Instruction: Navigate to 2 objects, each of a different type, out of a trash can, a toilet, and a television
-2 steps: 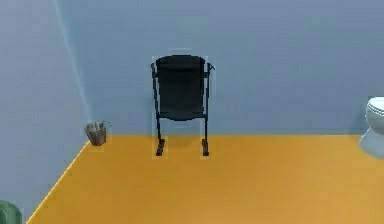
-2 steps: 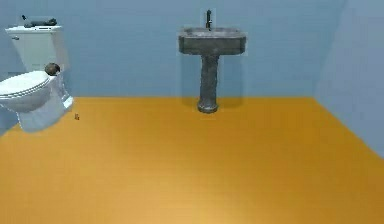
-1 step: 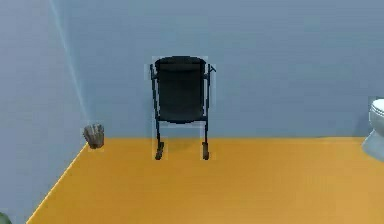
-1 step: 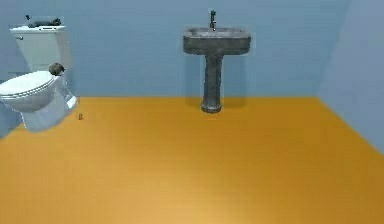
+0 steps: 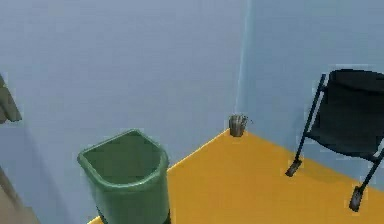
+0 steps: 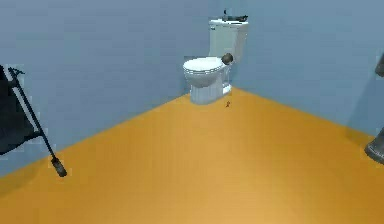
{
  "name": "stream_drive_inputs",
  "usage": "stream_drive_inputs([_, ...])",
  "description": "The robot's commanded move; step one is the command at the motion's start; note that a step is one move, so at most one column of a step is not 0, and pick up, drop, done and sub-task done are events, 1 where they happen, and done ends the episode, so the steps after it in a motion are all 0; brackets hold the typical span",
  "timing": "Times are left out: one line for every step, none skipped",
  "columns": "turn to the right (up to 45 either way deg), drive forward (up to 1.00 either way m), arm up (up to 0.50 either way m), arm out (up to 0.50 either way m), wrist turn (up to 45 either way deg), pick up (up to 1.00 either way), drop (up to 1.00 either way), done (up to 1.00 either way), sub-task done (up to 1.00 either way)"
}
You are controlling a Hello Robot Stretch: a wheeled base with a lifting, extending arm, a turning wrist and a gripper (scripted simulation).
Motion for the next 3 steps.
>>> stream_drive_inputs([-21.0, 0.00, 0.00, 0.00, 0.0, 0.00, 0.00, 0.00, 0.00])
stream_drive_inputs([0.0, 0.00, 0.00, 0.00, 0.0, 0.00, 0.00, 0.00, 1.00])
stream_drive_inputs([45.0, 0.00, 0.00, 0.00, 0.0, 0.00, 0.00, 0.00, 0.00])
